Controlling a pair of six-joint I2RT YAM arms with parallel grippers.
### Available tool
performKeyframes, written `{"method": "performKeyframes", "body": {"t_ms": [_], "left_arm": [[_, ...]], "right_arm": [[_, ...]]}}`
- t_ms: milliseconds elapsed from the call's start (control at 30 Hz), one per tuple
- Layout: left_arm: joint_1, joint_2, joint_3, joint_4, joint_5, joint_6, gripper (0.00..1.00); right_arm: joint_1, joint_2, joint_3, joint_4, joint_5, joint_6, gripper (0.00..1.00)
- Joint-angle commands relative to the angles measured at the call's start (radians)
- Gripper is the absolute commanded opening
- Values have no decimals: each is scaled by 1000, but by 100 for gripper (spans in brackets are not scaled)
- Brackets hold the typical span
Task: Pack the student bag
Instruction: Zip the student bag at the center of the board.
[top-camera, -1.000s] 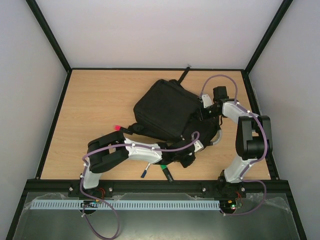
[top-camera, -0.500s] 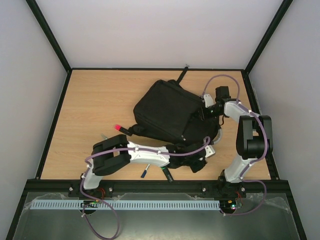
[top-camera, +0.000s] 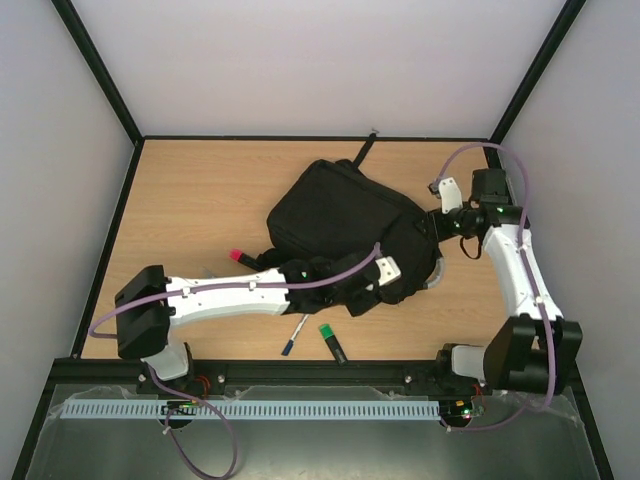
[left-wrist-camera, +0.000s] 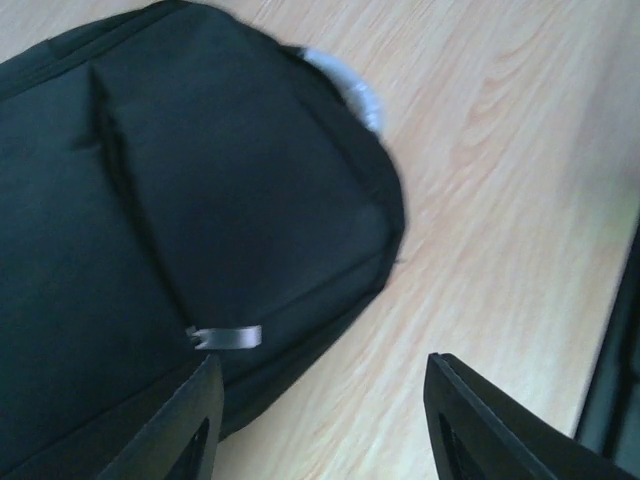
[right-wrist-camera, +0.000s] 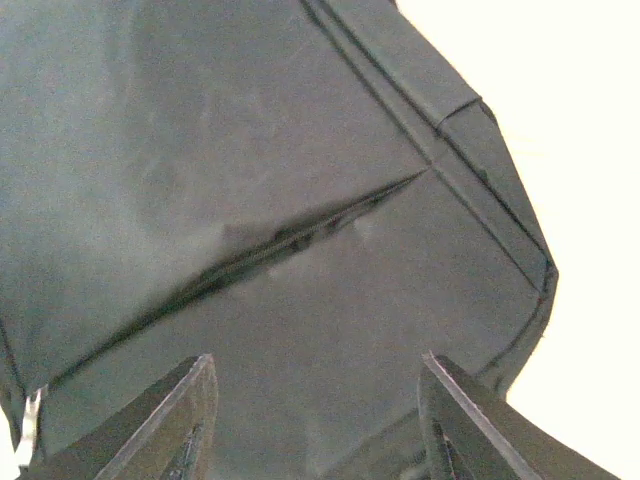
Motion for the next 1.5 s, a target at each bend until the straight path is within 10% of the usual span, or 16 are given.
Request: {"method": "performKeyframes", "body": {"t_ms": [0,433,867,1467], "left_arm": [[70,-18,9,-149,-2,123,60],[199,113,25,-62,107,216,64],[214,124,-20,-13,89,188,61],[275,68,-62,87,143,116,61]], "right_arm": [[2,-67,-44,-266,29,-187,59],[27,-44,-302,-256,24,-394,59],[44,328,28,-36,50,-66,50],[43,-135,-300,-102,163,-252,56]]}}
